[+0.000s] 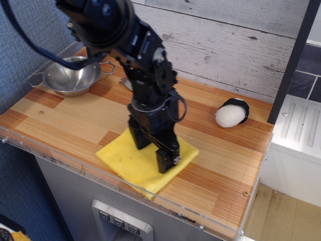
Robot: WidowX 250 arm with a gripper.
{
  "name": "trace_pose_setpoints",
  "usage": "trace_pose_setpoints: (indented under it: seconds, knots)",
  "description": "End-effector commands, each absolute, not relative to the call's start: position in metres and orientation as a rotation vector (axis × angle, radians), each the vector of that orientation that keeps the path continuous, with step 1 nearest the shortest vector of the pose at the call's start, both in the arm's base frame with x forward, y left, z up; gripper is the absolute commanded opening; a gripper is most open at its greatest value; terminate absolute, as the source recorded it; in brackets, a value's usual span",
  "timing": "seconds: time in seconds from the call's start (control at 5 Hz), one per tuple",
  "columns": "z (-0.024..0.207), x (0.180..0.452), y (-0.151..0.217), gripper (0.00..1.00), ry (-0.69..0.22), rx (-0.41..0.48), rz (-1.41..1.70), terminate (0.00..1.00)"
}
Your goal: Move the yellow cloth and place it at the right edge of the table.
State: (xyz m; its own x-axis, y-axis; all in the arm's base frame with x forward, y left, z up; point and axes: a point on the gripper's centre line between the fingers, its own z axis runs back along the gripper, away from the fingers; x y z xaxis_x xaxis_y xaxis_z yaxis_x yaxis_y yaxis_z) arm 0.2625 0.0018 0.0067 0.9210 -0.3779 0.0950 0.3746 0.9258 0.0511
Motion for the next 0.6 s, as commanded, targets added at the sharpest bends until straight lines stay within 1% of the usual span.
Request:
trace_pose_setpoints:
  seconds: [0.0, 0.2, 0.4]
  knots:
    - [0.012, 0.265, 0.048, 1.00, -0.100, 0.070, -0.314, 0.00]
    - [0.008, 0.271, 0.062, 1.00, -0.097, 0.079, -0.287, 0.00]
    - [0.000, 0.273, 0.081, 1.00, -0.064, 0.071, -0.263, 0.00]
